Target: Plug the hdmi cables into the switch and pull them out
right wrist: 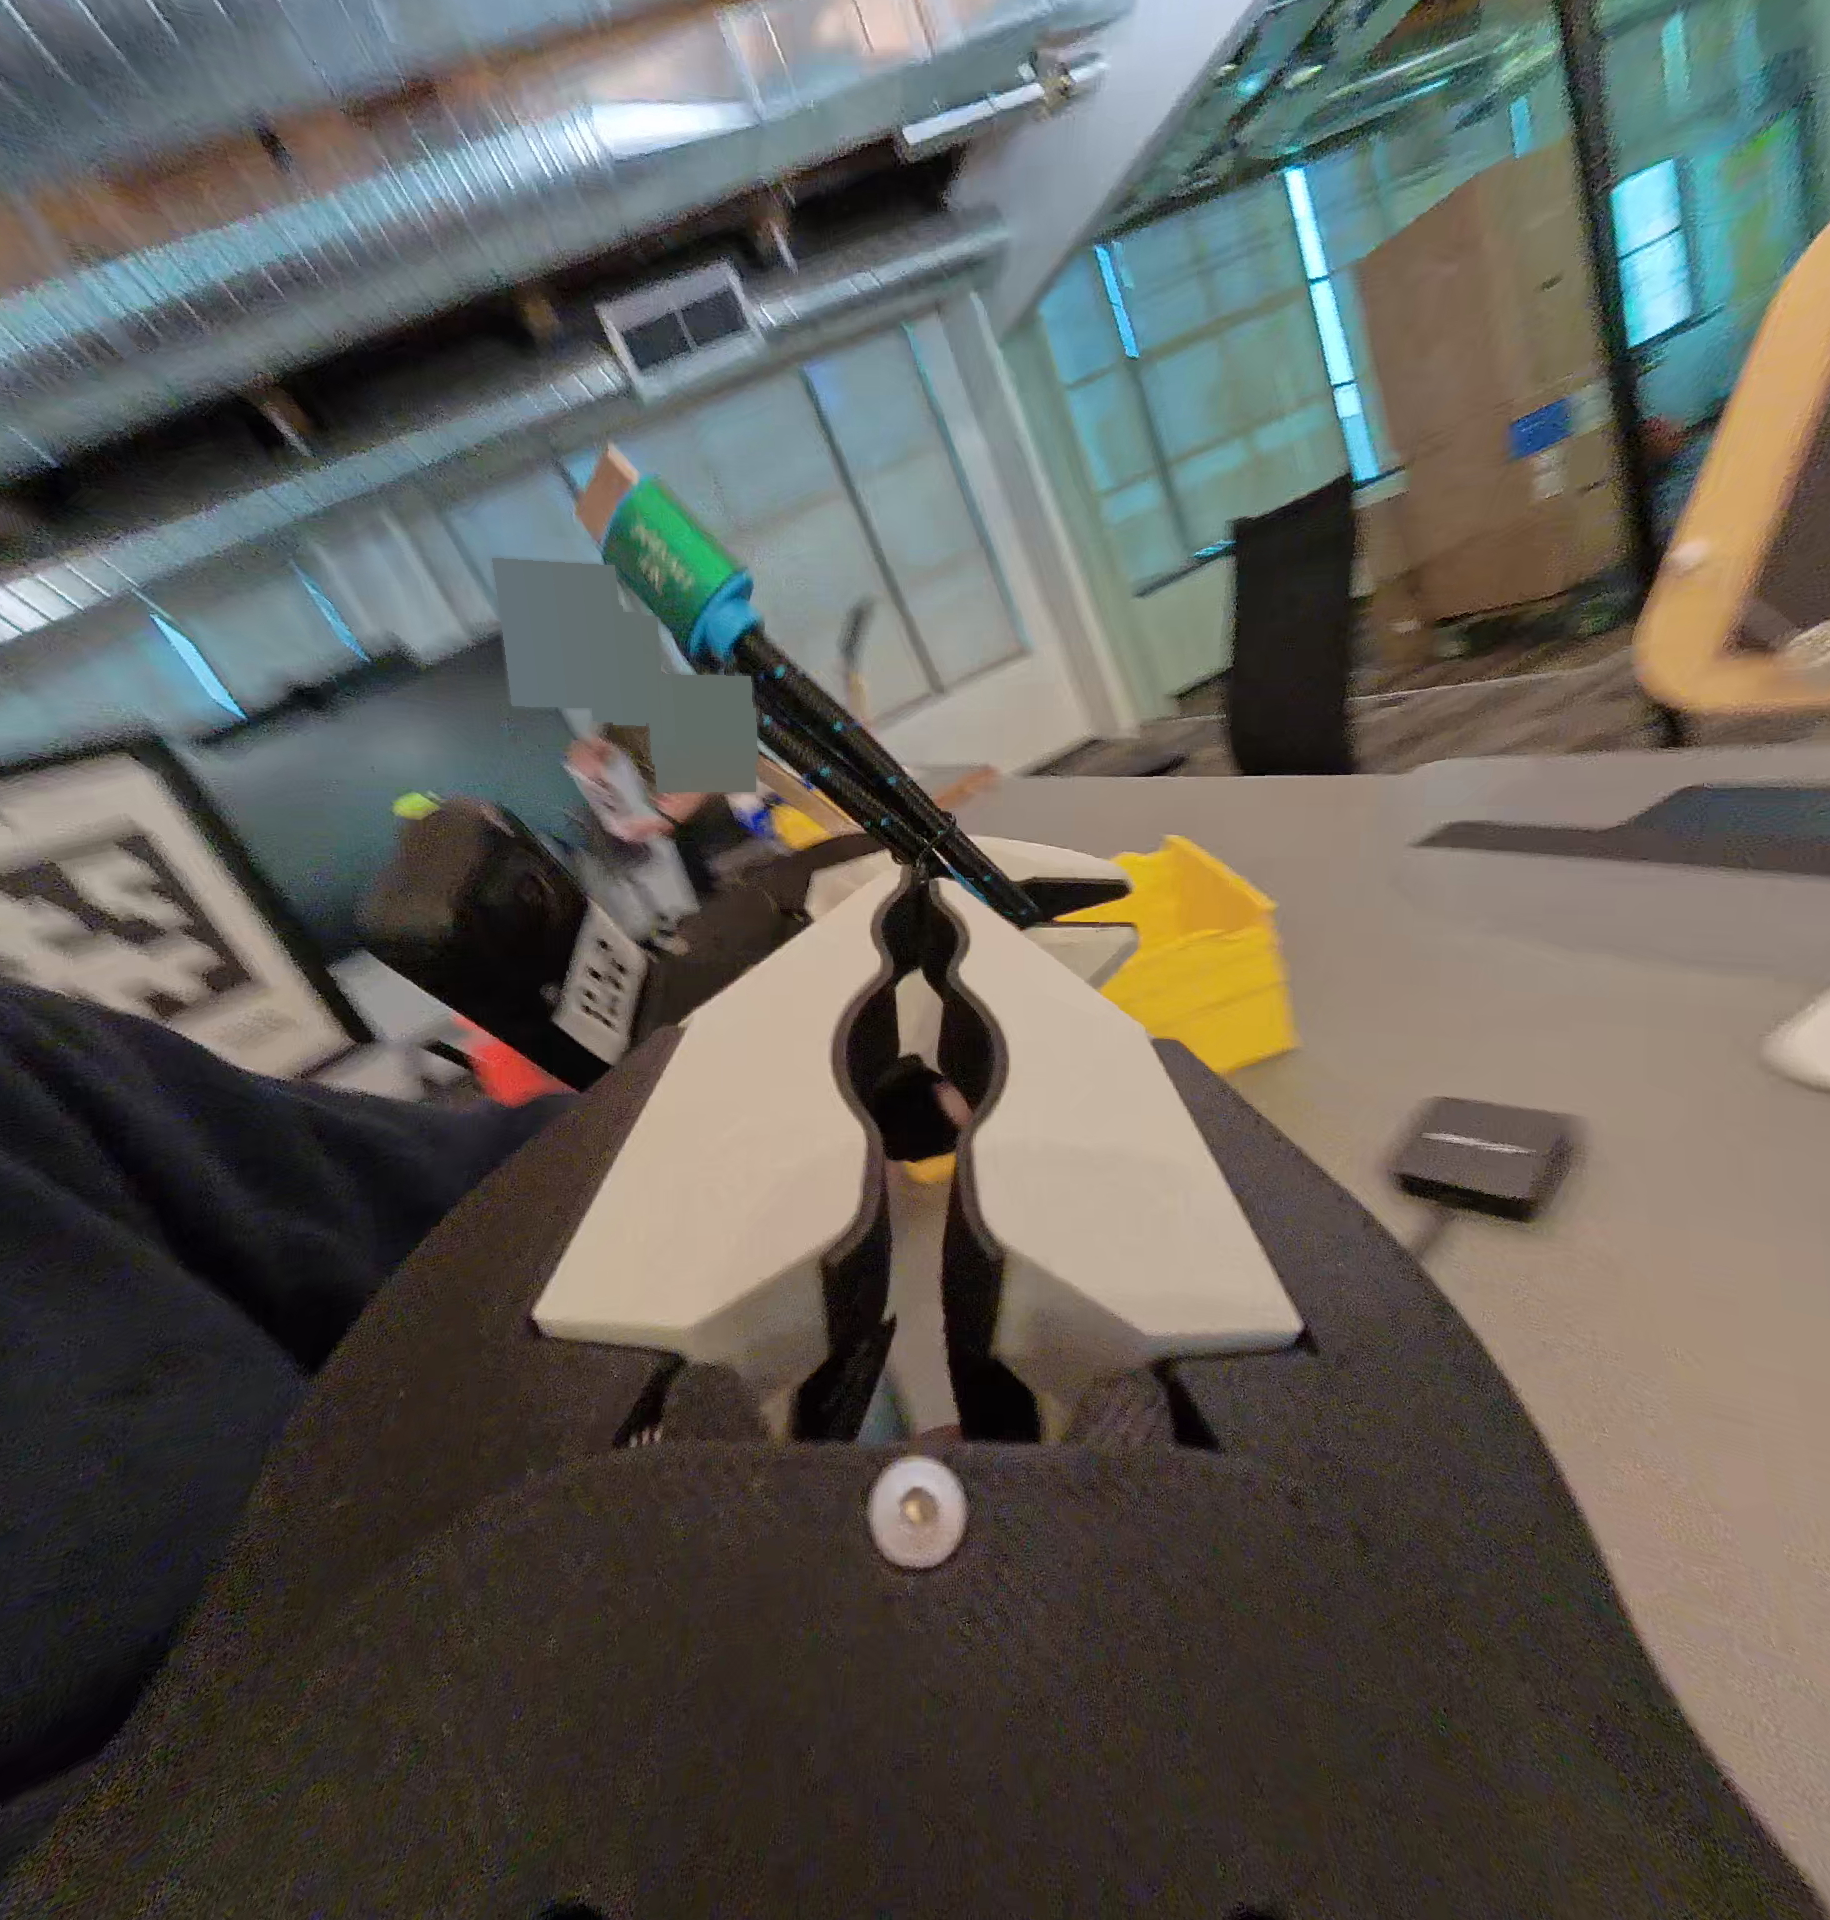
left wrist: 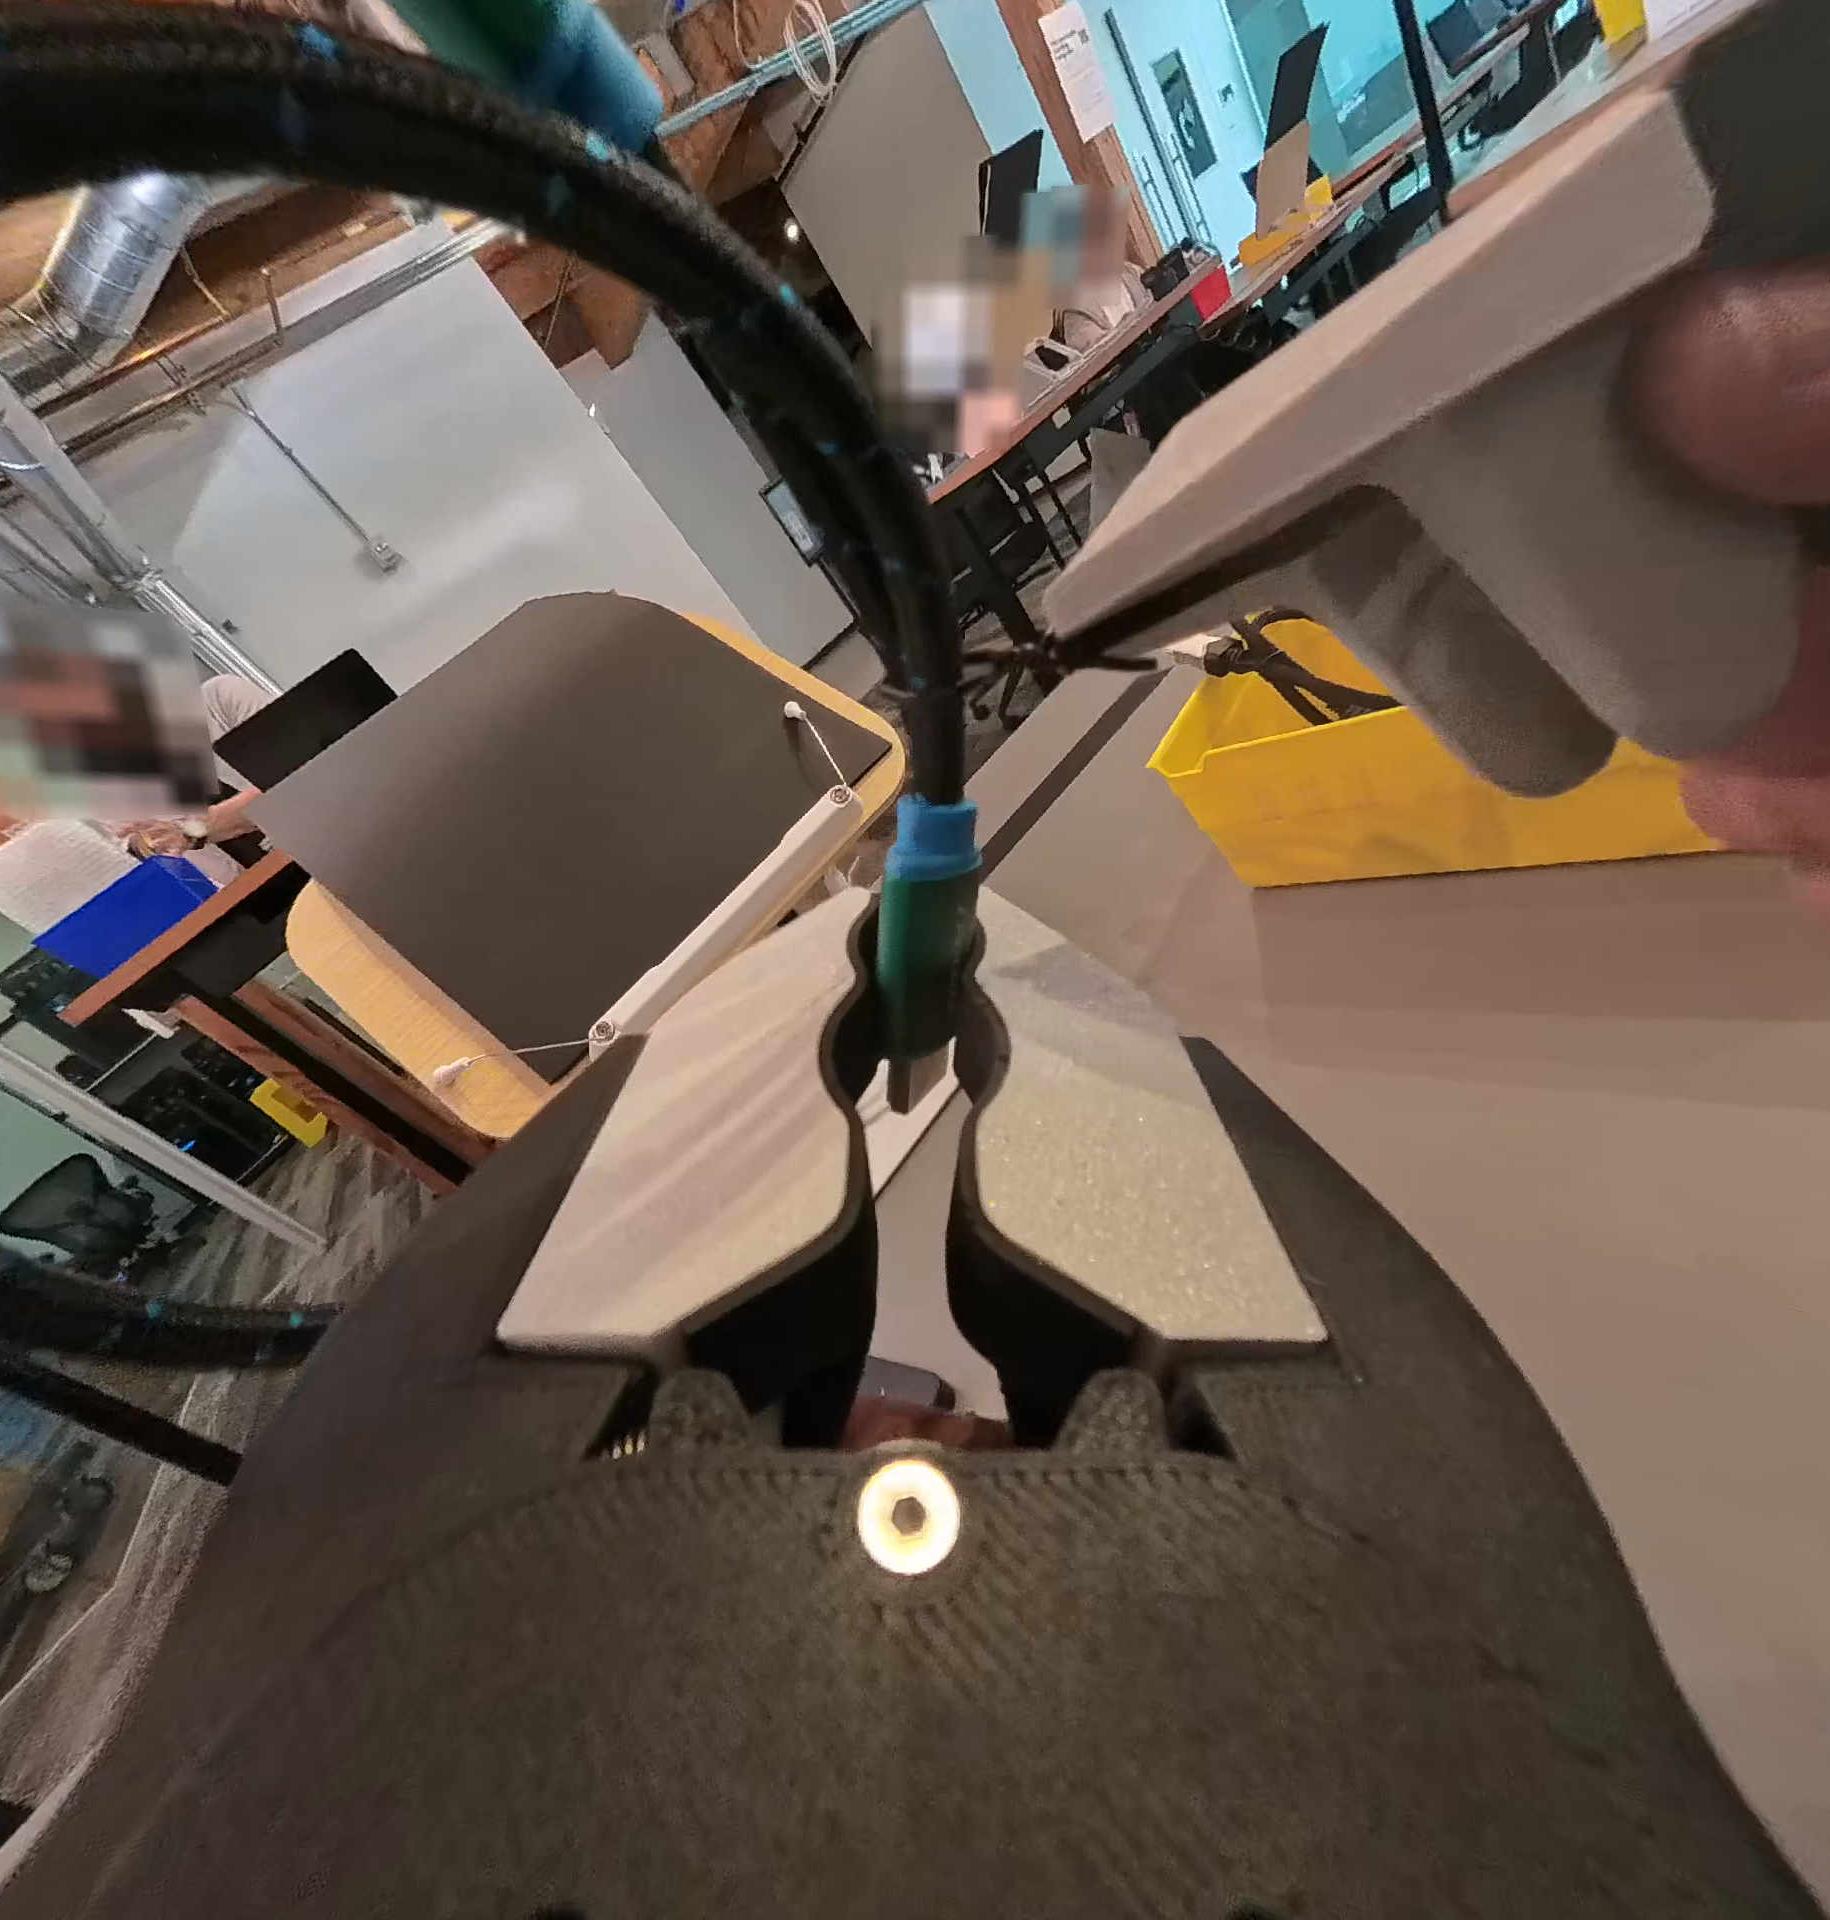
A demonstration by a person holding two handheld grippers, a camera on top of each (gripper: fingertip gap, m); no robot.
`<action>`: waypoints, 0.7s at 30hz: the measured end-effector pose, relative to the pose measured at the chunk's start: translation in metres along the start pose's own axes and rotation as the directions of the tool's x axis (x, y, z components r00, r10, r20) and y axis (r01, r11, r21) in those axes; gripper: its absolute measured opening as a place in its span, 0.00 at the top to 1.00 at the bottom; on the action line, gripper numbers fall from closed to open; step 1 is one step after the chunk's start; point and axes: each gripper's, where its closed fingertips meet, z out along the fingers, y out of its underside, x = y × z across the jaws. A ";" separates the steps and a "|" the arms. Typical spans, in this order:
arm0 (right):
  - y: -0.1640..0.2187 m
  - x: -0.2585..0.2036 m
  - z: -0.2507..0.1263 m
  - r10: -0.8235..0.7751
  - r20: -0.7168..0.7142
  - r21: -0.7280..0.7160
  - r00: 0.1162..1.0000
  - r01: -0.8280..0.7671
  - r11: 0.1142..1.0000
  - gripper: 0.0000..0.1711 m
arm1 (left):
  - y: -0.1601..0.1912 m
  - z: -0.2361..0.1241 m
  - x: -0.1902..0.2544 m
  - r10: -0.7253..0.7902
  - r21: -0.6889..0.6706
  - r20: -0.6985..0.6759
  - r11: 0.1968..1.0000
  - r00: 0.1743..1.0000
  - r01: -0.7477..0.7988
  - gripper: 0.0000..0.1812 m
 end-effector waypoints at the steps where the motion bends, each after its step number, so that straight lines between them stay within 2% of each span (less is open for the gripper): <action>1: -0.001 -0.001 0.000 0.104 0.061 0.027 0.993 -0.105 0.994 1.00 | -0.001 0.000 0.000 -0.006 0.015 -0.005 1.000 1.000 0.006 0.95; 3: -0.002 -0.004 0.000 0.301 0.203 0.065 0.932 -0.320 0.945 1.00 | -0.003 -0.001 0.000 -0.020 0.036 -0.008 0.999 1.000 0.020 0.95; 5: -0.006 -0.014 -0.002 0.405 0.369 0.091 0.837 -0.466 0.880 1.00 | -0.009 -0.003 0.001 -0.050 0.100 -0.026 0.994 0.998 0.053 0.95; 7: -0.013 -0.028 -0.008 0.414 0.482 0.116 0.772 -0.524 0.844 1.00 | -0.008 -0.005 -0.012 -0.166 0.119 -0.022 0.979 0.986 0.167 0.95; 8: -0.013 -0.033 -0.008 0.413 0.504 0.114 0.758 -0.533 0.838 1.00 | -0.008 -0.006 -0.019 -0.199 0.134 -0.022 0.971 0.980 0.200 0.95; 9: -0.008 -0.034 -0.004 0.410 0.480 0.113 0.776 -0.517 0.848 1.00 | -0.012 -0.008 -0.021 -0.170 0.162 -0.018 0.972 0.985 0.171 0.95; 10: 0.000 -0.032 -0.001 0.373 0.428 0.118 0.824 -0.459 0.880 1.00 | -0.015 -0.009 -0.022 -0.132 0.166 -0.006 0.977 0.991 0.131 0.95; 12: 0.014 -0.024 0.005 0.186 0.258 0.107 0.948 -0.219 0.970 1.00 | -0.019 -0.008 -0.018 -0.145 0.147 -0.022 0.978 0.989 0.147 0.95; 14: 0.016 -0.020 0.007 -0.130 0.074 0.034 0.989 0.128 0.991 1.00 | -0.012 -0.006 -0.015 -0.140 0.094 -0.027 0.985 0.990 0.142 0.95; 15: 0.013 -0.016 0.008 -0.340 -0.032 -0.033 0.940 0.339 0.940 0.92 | -0.011 -0.005 -0.013 -0.139 0.081 -0.033 0.987 0.990 0.142 0.95; 17: 0.003 -0.018 0.008 -0.653 -0.128 -0.147 0.747 0.637 0.757 0.89 | -0.009 -0.004 -0.009 -0.147 0.058 -0.048 0.987 0.988 0.150 0.95; 19: -0.002 -0.017 0.009 -0.827 -0.153 -0.257 0.541 0.786 0.562 0.90 | -0.009 -0.003 -0.006 -0.156 0.044 -0.060 0.986 0.986 0.159 0.95; 21: -0.004 -0.014 0.010 -0.906 -0.155 -0.327 0.393 0.845 0.422 0.91 | -0.008 -0.003 -0.004 -0.163 0.028 -0.067 0.986 0.984 0.165 0.95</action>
